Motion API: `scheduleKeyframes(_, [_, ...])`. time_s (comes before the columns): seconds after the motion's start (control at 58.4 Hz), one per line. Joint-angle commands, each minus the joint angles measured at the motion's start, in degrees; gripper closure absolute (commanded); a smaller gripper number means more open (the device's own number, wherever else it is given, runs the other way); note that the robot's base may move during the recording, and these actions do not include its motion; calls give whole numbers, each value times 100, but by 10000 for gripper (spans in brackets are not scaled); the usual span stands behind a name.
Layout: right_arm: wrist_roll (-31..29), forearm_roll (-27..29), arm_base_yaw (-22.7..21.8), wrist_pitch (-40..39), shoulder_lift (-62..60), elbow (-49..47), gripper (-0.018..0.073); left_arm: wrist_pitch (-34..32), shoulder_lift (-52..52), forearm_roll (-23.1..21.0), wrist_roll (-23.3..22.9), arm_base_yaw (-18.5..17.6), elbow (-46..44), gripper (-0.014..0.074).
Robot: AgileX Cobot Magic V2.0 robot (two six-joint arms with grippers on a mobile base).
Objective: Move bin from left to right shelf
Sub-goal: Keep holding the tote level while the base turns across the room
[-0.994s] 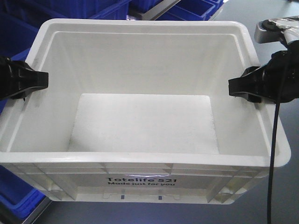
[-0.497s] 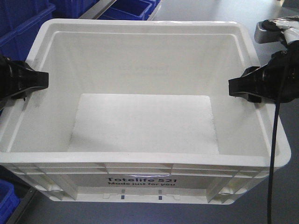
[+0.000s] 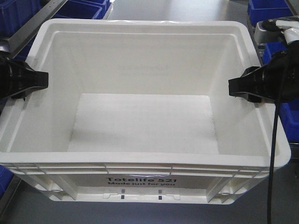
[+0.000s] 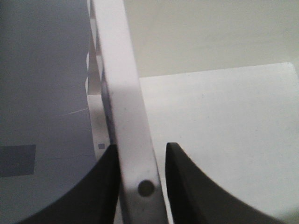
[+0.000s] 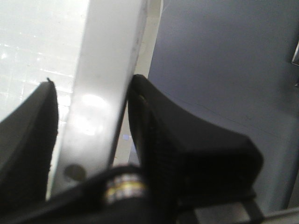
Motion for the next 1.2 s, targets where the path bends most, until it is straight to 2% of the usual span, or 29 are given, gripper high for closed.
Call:
scheduleKeyframes(0.0, [-114,441,23,-651,-183,-273,564,-638,-203,-513,138,-83,-281,603])
scheduleKeyframes(1.182, [-114,441,23,-651,-183,-273,564,-638,-203,-513,138,-83,-281,603])
